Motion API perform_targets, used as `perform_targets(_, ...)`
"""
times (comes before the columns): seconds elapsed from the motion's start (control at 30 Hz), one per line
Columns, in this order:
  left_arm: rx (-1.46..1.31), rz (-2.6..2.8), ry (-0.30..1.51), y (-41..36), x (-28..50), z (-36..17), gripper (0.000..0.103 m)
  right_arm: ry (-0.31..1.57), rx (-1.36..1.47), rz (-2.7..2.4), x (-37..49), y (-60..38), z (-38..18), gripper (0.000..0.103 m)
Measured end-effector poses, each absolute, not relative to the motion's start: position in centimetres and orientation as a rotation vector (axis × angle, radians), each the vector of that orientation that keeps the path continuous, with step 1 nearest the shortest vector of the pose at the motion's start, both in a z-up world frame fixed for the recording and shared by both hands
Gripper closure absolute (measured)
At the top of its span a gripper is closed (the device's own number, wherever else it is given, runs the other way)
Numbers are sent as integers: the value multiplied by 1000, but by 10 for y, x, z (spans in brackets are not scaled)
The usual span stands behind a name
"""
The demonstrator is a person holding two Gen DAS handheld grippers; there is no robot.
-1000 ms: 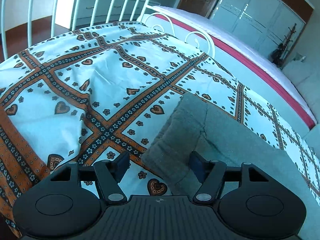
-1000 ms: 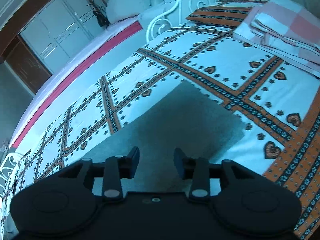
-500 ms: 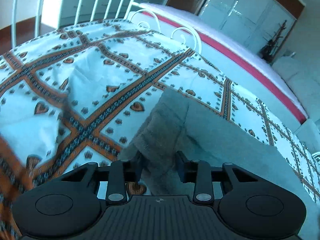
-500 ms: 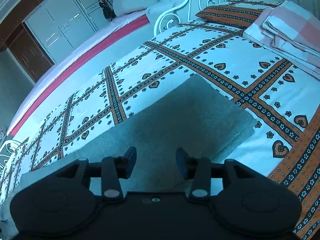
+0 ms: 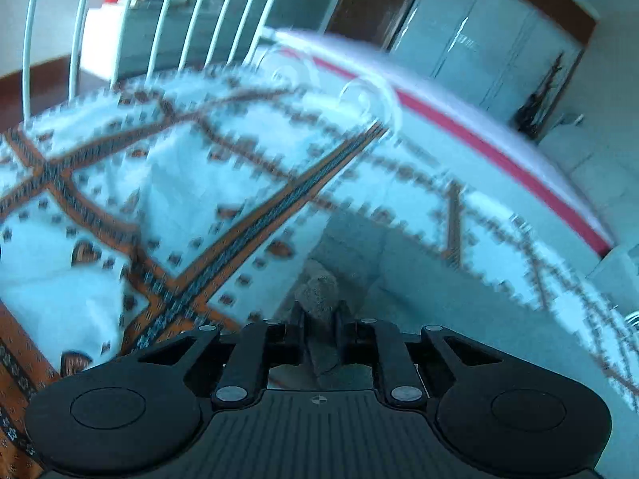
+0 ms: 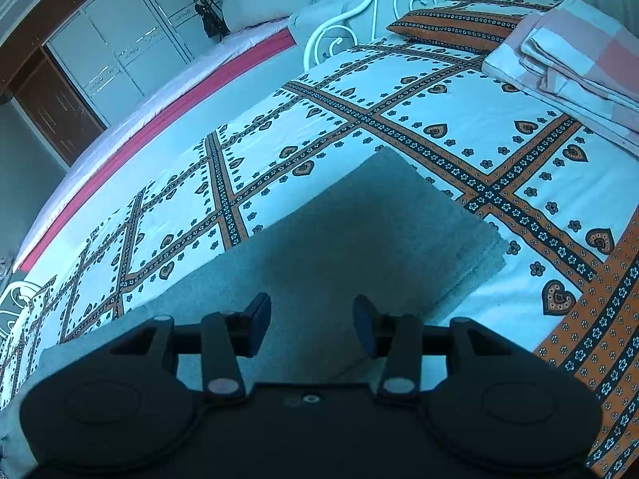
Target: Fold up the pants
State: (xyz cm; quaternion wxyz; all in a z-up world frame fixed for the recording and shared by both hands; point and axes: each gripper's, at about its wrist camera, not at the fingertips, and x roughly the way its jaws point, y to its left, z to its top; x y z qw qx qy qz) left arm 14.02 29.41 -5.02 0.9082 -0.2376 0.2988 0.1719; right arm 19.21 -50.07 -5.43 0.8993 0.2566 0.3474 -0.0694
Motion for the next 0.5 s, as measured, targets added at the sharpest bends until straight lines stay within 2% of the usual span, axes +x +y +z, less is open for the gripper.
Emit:
perform_targets(0.03, -467, 352, 607, 290, 138, -46, 88, 721, 528, -142, 192, -500, -54, 65)
perform_targets(0.13, -462, 395, 733, 291, 142, -61, 87, 723, 517, -144, 192, -500, -55, 61)
perform_targets(0.23, -484, 409, 678, 294, 135, -51, 86, 722, 536, -153, 190, -504, -56, 60)
perform_targets(0.33, -419, 511, 590, 281, 126, -30, 76, 708, 540, -150, 186, -507, -54, 60)
perform_targets(0.37, -357, 565, 538, 274, 123, -20, 59, 707, 538, -151, 186, -507, -54, 60)
perform_targets(0.4, -307, 607, 495, 268, 120, -12, 31, 709, 538, -151, 186, -508, -54, 60)
perform_targets(0.43, -246, 642, 457, 259, 120, -6, 23, 712, 538, -150, 186, -509, -55, 60)
perform_targets(0.5, -173, 529, 421, 240, 130, 0, 22, 718, 528, -152, 188, -509, -56, 60)
